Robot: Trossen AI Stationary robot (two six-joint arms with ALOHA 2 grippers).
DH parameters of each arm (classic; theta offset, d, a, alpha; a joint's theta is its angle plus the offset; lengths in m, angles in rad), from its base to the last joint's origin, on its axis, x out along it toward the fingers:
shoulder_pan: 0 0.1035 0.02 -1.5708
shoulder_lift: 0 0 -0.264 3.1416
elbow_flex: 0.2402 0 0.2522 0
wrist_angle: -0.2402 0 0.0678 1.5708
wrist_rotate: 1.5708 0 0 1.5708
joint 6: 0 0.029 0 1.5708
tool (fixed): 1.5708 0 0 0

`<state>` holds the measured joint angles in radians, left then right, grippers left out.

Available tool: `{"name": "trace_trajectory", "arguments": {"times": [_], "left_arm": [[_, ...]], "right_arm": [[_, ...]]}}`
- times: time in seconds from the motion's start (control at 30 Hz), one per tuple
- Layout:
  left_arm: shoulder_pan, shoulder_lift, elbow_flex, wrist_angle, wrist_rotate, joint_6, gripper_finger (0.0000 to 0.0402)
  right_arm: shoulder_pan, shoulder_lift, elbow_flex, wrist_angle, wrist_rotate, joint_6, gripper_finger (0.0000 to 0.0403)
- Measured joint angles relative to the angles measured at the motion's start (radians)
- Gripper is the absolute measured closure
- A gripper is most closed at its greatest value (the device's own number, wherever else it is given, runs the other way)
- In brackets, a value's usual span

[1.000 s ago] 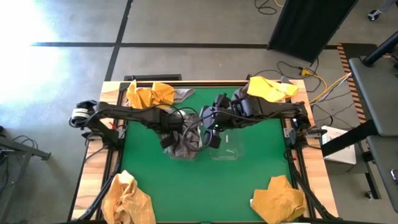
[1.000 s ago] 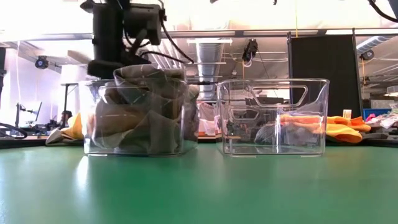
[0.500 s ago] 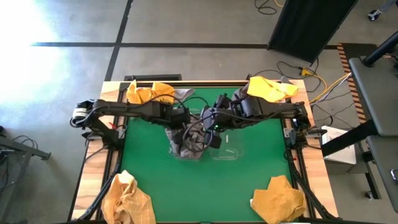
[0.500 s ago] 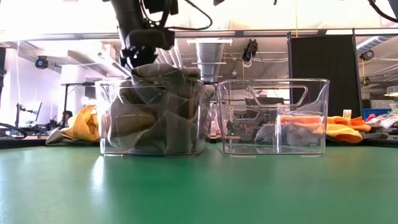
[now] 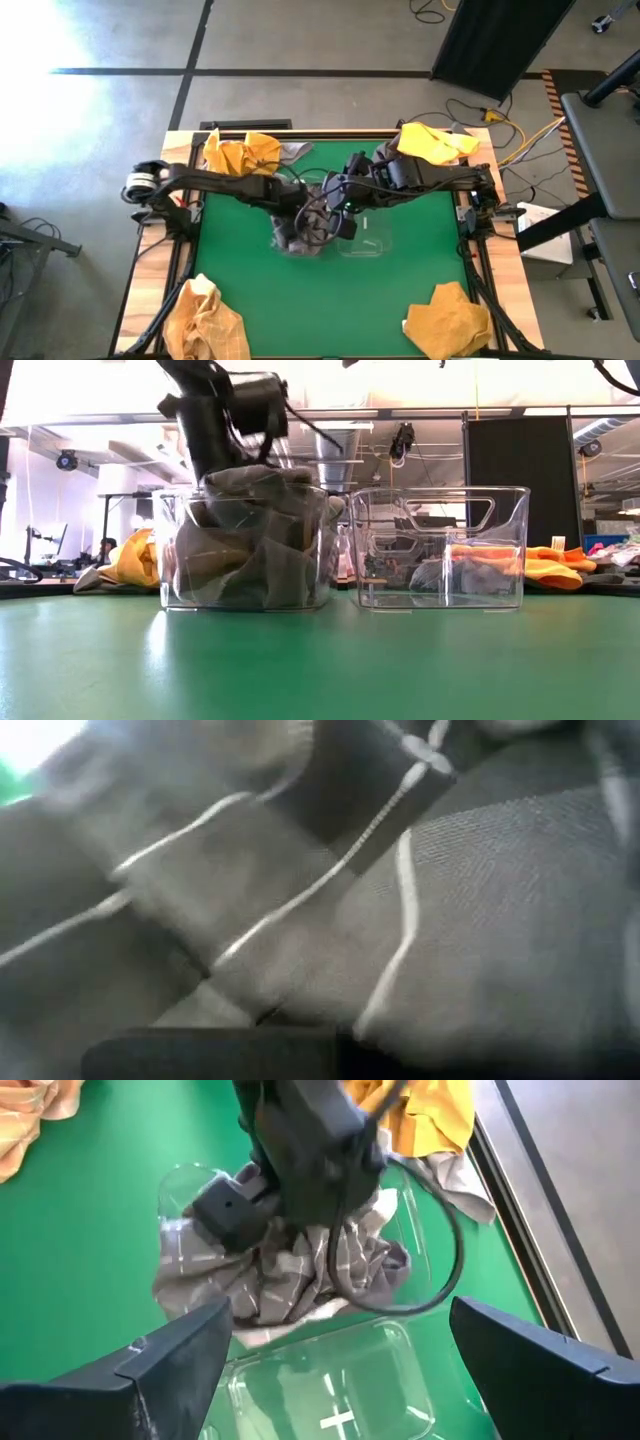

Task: Sort towels by color in basket
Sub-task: Put the gray white patterned towel into the left transparent bin

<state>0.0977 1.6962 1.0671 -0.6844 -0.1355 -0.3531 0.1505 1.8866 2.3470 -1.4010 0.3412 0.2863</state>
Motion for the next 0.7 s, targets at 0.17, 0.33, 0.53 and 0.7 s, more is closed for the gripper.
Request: {"name": "trace_trajectory", "arguments": {"times": [0.17, 0.33, 0.53, 0.7], "left_arm": [[-0.006, 0.098, 0.042, -0.139, 0.03, 0.033, 0.04], [-0.019, 0.143, 0.147, -0.34, 0.051, 0.031, 0.04], [-0.019, 0.138, 0.322, -0.44, 0.057, 0.036, 0.04], [-0.021, 0.114, 0.446, -0.608, 0.03, 0.117, 0.04]], "right_arm": [[0.0, 0.0, 0.0, -0.003, 0.0, -0.006, 0.0037], [0.0, 0.0, 0.0, -0.009, 0.0, -0.01, 0.0037], [0.0, 0.0, 0.0, -0.013, 0.0, -0.026, 0.0037], [0.002, 0.0, 0.0, -0.037, 0.0, -0.025, 0.0037]]}}
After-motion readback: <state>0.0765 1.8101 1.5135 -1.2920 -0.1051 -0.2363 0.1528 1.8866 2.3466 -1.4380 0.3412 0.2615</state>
